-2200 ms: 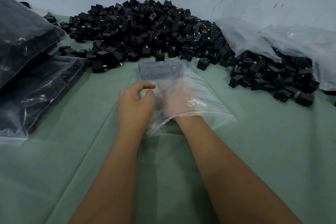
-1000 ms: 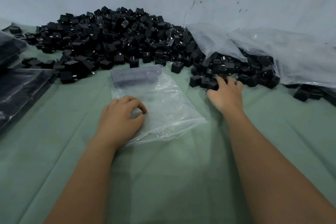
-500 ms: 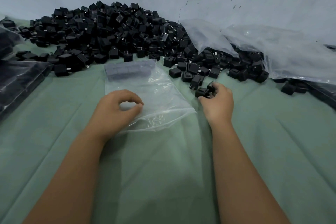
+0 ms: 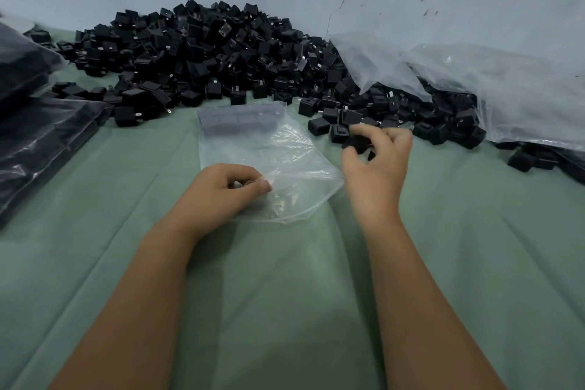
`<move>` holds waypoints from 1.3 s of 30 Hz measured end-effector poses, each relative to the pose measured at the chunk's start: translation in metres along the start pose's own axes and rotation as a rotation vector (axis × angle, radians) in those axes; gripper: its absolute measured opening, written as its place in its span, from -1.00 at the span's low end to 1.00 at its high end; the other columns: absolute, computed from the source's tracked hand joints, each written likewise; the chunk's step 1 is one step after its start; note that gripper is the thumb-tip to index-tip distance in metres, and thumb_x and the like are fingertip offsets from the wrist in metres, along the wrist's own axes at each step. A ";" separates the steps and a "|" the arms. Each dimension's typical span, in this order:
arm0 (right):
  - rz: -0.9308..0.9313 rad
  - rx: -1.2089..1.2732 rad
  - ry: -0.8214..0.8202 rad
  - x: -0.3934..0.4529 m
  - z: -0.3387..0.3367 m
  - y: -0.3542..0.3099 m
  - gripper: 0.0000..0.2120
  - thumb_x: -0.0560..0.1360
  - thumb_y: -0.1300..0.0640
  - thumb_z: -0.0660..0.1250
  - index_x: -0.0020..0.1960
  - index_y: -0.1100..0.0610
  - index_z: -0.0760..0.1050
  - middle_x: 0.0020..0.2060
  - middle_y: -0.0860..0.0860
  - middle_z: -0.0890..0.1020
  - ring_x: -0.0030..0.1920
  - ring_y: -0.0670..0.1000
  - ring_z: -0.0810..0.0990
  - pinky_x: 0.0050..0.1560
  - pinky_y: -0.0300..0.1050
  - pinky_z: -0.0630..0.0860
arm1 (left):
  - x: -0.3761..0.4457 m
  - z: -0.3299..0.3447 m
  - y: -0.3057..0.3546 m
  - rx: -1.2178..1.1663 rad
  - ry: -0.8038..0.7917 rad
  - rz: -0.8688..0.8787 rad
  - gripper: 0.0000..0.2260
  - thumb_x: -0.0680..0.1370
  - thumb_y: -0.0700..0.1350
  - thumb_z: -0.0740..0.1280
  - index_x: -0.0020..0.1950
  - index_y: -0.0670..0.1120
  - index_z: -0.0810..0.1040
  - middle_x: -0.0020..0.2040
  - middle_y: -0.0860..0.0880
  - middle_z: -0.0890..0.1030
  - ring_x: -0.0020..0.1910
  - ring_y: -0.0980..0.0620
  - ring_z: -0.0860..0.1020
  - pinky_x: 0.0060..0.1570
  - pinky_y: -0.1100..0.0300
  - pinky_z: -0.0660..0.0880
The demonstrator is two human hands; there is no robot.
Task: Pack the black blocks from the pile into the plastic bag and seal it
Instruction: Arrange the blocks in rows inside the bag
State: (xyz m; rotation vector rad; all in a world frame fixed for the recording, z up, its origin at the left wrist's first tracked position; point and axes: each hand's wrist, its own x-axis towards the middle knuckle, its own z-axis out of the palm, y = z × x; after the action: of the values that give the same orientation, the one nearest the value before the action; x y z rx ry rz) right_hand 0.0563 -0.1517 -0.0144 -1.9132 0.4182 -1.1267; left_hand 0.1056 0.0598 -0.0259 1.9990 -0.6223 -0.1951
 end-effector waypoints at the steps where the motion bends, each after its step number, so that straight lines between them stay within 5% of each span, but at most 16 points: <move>1: -0.123 0.005 0.011 -0.005 0.003 -0.011 -0.68 0.40 0.31 0.34 0.14 0.16 0.59 -0.02 -0.08 0.31 -0.08 -0.27 0.40 0.00 -0.57 0.31 | 0.000 0.000 0.001 0.003 -0.001 -0.018 -0.86 0.55 0.01 0.39 -0.17 0.06 0.69 -0.32 -0.17 0.55 -0.34 0.06 0.42 -0.22 0.18 0.34; 5: -0.463 0.036 -0.126 -0.037 0.022 -0.043 -0.53 0.32 0.31 0.35 0.23 0.24 0.43 0.01 0.02 0.37 -0.08 -0.14 0.38 -0.06 -0.46 0.36 | 0.000 0.001 0.002 -0.032 -0.009 -0.020 -0.83 0.53 -0.02 0.41 -0.20 -0.06 0.67 -0.28 -0.24 0.58 -0.33 0.04 0.47 -0.19 0.13 0.38; 8: -0.535 0.032 -0.314 -0.058 0.034 -0.054 -0.66 0.30 0.26 0.34 0.07 0.26 0.44 -0.05 0.07 0.46 -0.11 -0.04 0.43 -0.19 -0.24 0.44 | 0.001 -0.001 0.005 -0.135 0.133 0.022 -0.82 0.40 -0.04 0.38 -0.24 -0.16 0.63 -0.35 -0.11 0.58 -0.34 0.07 0.48 -0.25 0.14 0.40; 11: -0.568 -0.130 -0.393 -0.065 0.039 -0.054 -0.81 0.33 0.21 0.32 -0.07 0.25 0.55 -0.14 0.08 0.51 -0.21 0.03 0.46 -0.34 -0.10 0.44 | 0.002 -0.005 0.005 -0.207 0.290 0.048 -0.87 0.48 -0.09 0.43 -0.22 -0.12 0.65 -0.26 -0.18 0.63 -0.27 -0.01 0.54 -0.18 -0.04 0.53; 13: -0.545 -0.349 -0.489 -0.062 0.041 -0.050 -0.77 0.41 0.13 0.30 0.02 0.19 0.57 -0.10 0.05 0.50 -0.17 0.03 0.46 -0.28 -0.12 0.42 | 0.003 -0.005 0.005 -0.257 0.346 0.040 -0.88 0.53 -0.17 0.41 -0.20 -0.14 0.66 -0.23 -0.16 0.65 -0.24 0.01 0.56 -0.09 -0.06 0.54; 16: -0.492 -0.631 -0.673 -0.060 0.044 -0.039 -0.65 0.51 0.02 0.21 0.25 0.12 0.44 0.03 0.07 0.51 0.01 0.08 0.44 -0.09 -0.10 0.33 | 0.003 -0.002 0.009 -0.319 0.298 0.086 -0.92 0.51 -0.24 0.42 -0.18 -0.14 0.67 -0.25 -0.06 0.66 -0.24 0.11 0.57 -0.12 0.19 0.52; 21: -0.330 -0.535 -0.601 -0.056 0.048 -0.037 -0.75 0.50 0.09 0.28 0.15 0.11 0.43 0.02 0.03 0.55 0.03 0.07 0.50 -0.15 -0.15 0.35 | -0.002 -0.004 0.014 -0.477 0.119 0.189 -0.94 0.42 -0.25 0.48 -0.23 -0.12 0.66 -0.27 0.03 0.64 -0.25 0.14 0.58 -0.18 0.35 0.48; 27: -0.355 -0.587 -0.471 -0.053 0.043 -0.040 -0.84 0.45 -0.04 0.23 -0.19 0.03 0.46 -0.22 -0.07 0.56 -0.11 0.01 0.54 -0.24 -0.17 0.33 | -0.003 -0.005 0.014 -0.402 0.171 0.160 -0.89 0.50 -0.24 0.43 -0.22 -0.12 0.67 -0.29 -0.04 0.64 -0.26 0.09 0.56 -0.22 0.30 0.49; 34: -0.297 -0.625 -0.526 -0.050 0.046 -0.035 -0.92 0.49 0.16 0.26 -0.05 0.08 0.50 -0.12 -0.01 0.56 -0.19 -0.02 0.48 -0.27 -0.18 0.31 | -0.004 -0.005 0.016 -0.411 0.125 0.160 -0.93 0.43 -0.11 0.48 -0.26 -0.05 0.69 -0.32 -0.04 0.62 -0.28 0.08 0.52 -0.24 0.32 0.44; 39: -0.180 -0.570 -0.574 -0.046 0.041 -0.031 -0.93 0.54 0.09 0.18 -0.05 0.00 0.44 -0.13 -0.06 0.49 -0.20 -0.02 0.41 -0.36 -0.20 0.16 | -0.003 -0.007 0.014 -0.374 0.171 0.131 -0.82 0.39 0.12 0.47 -0.24 0.02 0.72 -0.24 -0.05 0.64 -0.21 0.04 0.55 -0.10 0.29 0.47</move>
State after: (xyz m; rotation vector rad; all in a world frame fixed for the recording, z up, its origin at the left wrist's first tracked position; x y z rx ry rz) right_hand 0.0617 -0.0834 -0.0246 -2.7022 0.2593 -0.5355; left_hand 0.1004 0.0615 -0.0110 1.5904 -0.5594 -0.0546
